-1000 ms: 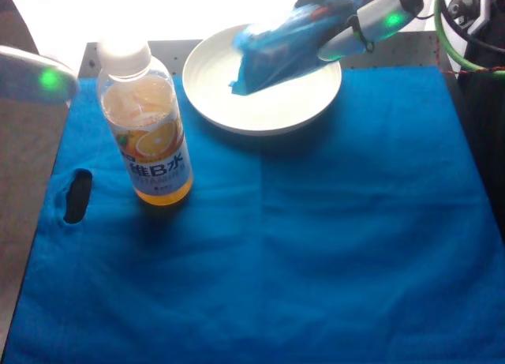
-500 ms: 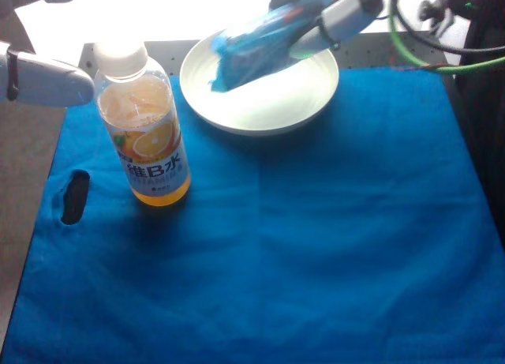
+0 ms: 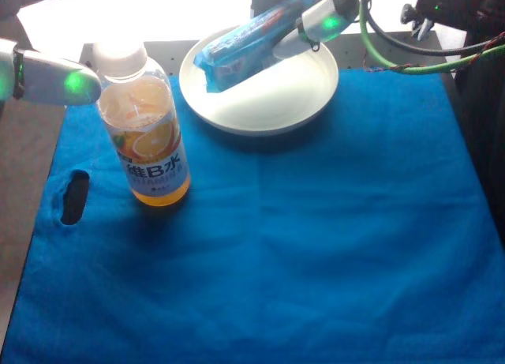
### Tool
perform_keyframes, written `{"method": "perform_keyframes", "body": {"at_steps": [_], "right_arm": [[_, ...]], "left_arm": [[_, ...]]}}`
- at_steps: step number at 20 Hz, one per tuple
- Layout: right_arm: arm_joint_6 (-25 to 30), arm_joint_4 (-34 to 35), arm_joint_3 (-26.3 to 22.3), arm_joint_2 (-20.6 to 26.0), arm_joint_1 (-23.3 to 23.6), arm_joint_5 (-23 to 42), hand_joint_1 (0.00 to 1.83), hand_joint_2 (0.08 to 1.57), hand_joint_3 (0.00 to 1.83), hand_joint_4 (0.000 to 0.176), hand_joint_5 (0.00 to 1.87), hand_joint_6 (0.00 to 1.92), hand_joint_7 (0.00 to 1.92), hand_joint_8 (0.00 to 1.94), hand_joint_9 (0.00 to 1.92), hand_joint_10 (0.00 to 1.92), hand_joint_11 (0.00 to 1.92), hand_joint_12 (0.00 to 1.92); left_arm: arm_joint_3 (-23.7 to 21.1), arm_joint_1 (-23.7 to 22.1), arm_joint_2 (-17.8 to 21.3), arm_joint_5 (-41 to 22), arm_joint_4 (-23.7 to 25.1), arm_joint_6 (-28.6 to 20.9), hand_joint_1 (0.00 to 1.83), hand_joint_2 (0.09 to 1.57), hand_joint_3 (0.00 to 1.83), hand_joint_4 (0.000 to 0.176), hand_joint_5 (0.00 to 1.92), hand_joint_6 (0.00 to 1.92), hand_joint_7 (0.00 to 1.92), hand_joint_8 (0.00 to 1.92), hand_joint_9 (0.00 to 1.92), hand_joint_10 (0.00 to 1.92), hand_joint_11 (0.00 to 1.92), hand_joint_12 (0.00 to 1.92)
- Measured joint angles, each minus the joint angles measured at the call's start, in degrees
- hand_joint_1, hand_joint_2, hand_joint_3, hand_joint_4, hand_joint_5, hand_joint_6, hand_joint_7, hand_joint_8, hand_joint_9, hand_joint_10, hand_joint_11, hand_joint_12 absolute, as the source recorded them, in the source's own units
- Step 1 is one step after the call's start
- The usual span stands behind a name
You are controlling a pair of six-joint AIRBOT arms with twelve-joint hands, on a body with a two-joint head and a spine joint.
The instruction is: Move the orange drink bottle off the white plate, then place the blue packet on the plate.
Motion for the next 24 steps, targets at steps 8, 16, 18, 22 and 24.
{"method": "perform_keyframes", "body": {"at_steps": [8, 16, 18, 22, 24], "right_arm": [[0.0, 0.0, 3.6, -3.0, -2.3, -3.3, 1.38, 1.12, 0.0, 0.0, 0.93, 0.92, 0.95, 0.98, 0.93, 1.26, 0.66, 1.27], [1.3, -0.9, 4.3, -3.2, -3.1, -5.9, 1.36, 1.11, 0.0, 0.0, 0.94, 0.88, 0.97, 0.97, 0.97, 1.23, 0.71, 1.31], [1.4, -1.0, 4.4, -3.3, -3.1, -6.0, 1.25, 1.14, 0.0, 0.0, 0.92, 0.95, 0.96, 1.12, 0.9, 0.97, 0.7, 1.38], [1.5, -1.0, 4.4, -3.6, -3.2, -6.0, 1.36, 1.15, 0.0, 0.0, 0.84, 1.07, 0.9, 1.07, 0.88, 1.32, 0.64, 1.3], [1.4, -1.3, 4.3, -3.6, -3.3, -6.1, 1.23, 1.12, 0.0, 0.0, 0.66, 0.52, 0.8, 0.51, 0.8, 0.49, 0.41, 1.27]], "left_arm": [[0.0, 0.0, -0.4, -1.1, 0.1, -0.1, 0.41, 0.76, 0.0, 0.166, 0.0, 0.0, 0.0, 0.0, 0.0, 0.0, 0.0, 0.06], [0.0, 0.0, -0.4, -2.4, 0.1, -1.1, 0.42, 0.86, 0.02, 0.176, 0.0, 0.0, 0.0, 0.0, 0.0, 0.0, 0.0, 0.0], [0.0, 0.0, -0.4, -2.6, 0.1, -1.1, 0.41, 0.87, 0.02, 0.176, 0.0, 0.0, 0.0, 0.0, 0.0, 0.0, 0.01, 0.01], [0.0, 0.0, -0.4, -2.8, 0.1, -1.4, 0.37, 0.95, 0.01, 0.176, 0.0, 0.0, 0.0, 0.0, 0.0, 0.0, 0.02, 0.02], [0.0, 0.0, -0.4, -2.8, 0.1, -1.5, 0.35, 0.95, 0.01, 0.176, 0.0, 0.0, 0.0, 0.0, 0.0, 0.0, 0.0, 0.01]]}}
